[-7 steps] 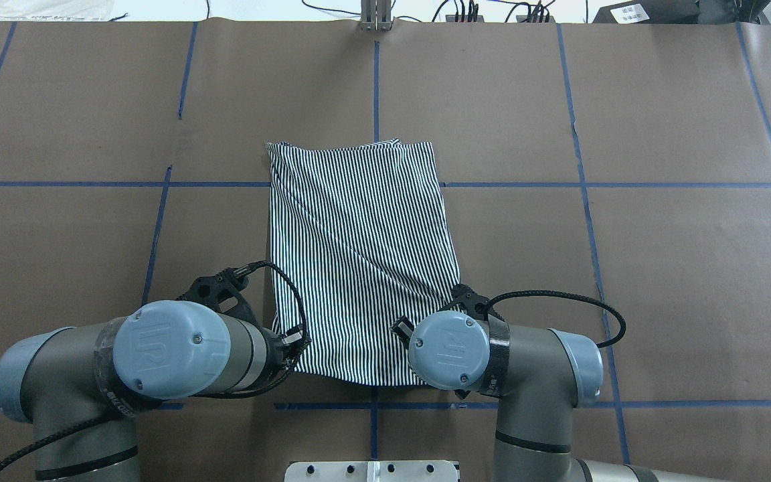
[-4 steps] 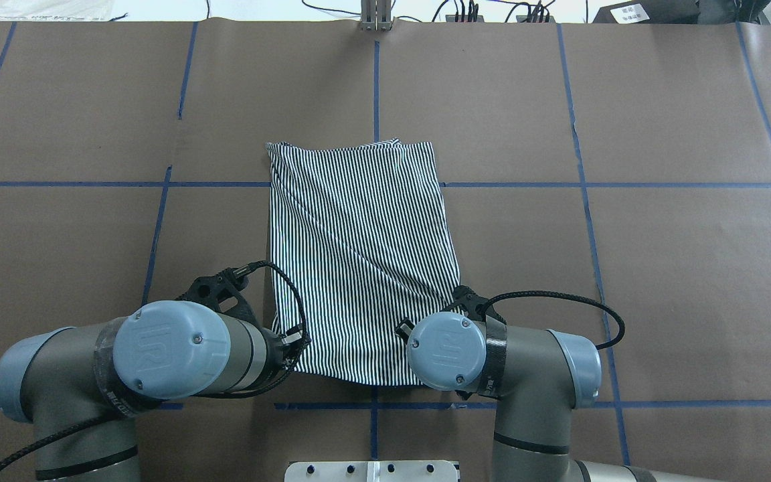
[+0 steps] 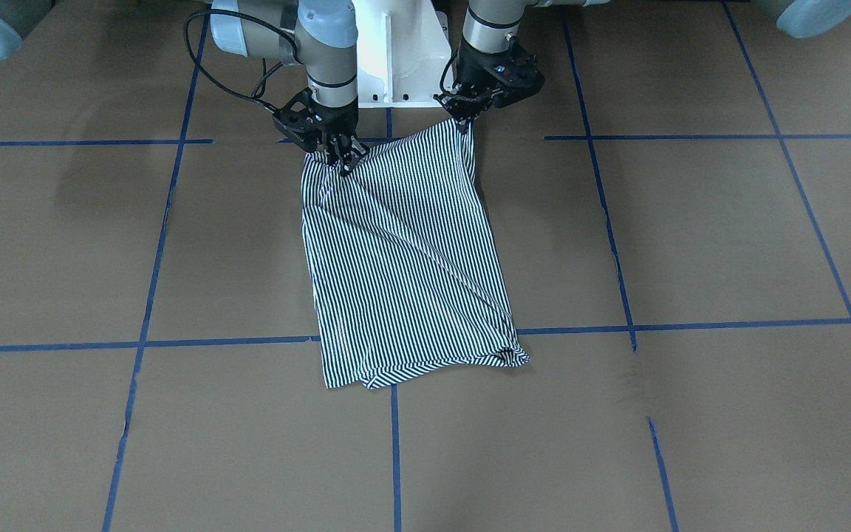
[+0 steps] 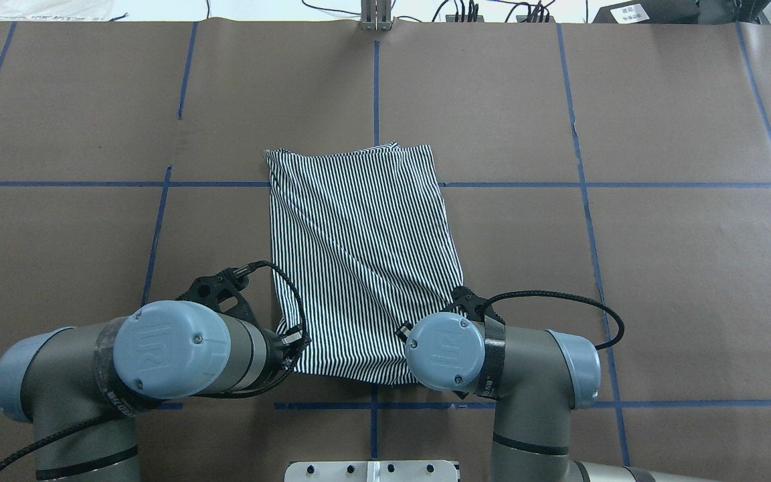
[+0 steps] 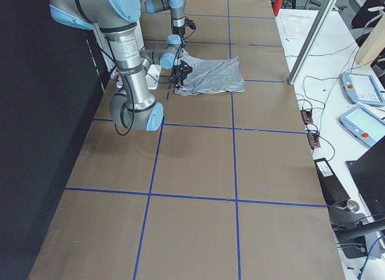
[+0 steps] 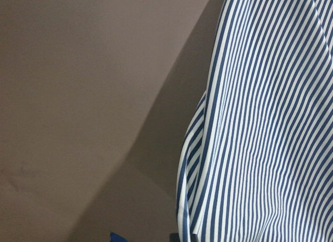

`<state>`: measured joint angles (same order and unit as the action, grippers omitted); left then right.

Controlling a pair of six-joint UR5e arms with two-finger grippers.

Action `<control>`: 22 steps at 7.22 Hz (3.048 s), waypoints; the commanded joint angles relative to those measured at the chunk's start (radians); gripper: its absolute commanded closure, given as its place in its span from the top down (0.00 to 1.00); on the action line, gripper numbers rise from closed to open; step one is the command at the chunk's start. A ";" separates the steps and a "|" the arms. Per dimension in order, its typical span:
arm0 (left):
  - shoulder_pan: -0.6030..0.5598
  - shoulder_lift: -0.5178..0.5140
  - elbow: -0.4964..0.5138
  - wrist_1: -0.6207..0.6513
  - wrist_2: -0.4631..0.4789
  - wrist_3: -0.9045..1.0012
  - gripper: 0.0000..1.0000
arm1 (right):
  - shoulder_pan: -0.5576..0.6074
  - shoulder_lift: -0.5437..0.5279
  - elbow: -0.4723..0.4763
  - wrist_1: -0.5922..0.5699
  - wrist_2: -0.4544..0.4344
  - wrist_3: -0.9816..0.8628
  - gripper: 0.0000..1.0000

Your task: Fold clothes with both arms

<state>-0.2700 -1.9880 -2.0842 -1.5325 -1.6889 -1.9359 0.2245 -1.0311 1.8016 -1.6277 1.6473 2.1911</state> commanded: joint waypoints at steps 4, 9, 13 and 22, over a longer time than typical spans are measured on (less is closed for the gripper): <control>0.000 -0.003 0.000 0.000 -0.002 0.000 0.00 | 0.001 0.009 0.016 0.003 -0.004 -0.007 0.00; 0.122 0.008 -0.125 0.081 0.009 -0.014 0.00 | -0.045 -0.010 0.146 0.000 0.058 -0.007 0.00; 0.054 0.002 -0.169 0.084 0.002 -0.015 0.00 | 0.013 0.000 0.147 0.006 0.089 -0.063 0.00; -0.275 -0.067 0.136 -0.163 -0.054 -0.020 0.00 | 0.314 0.311 -0.384 0.243 0.098 -0.452 0.00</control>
<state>-0.5342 -2.0554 -1.9715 -1.6771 -1.7438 -1.9559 0.5276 -0.7515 1.4866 -1.3952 1.7462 1.7488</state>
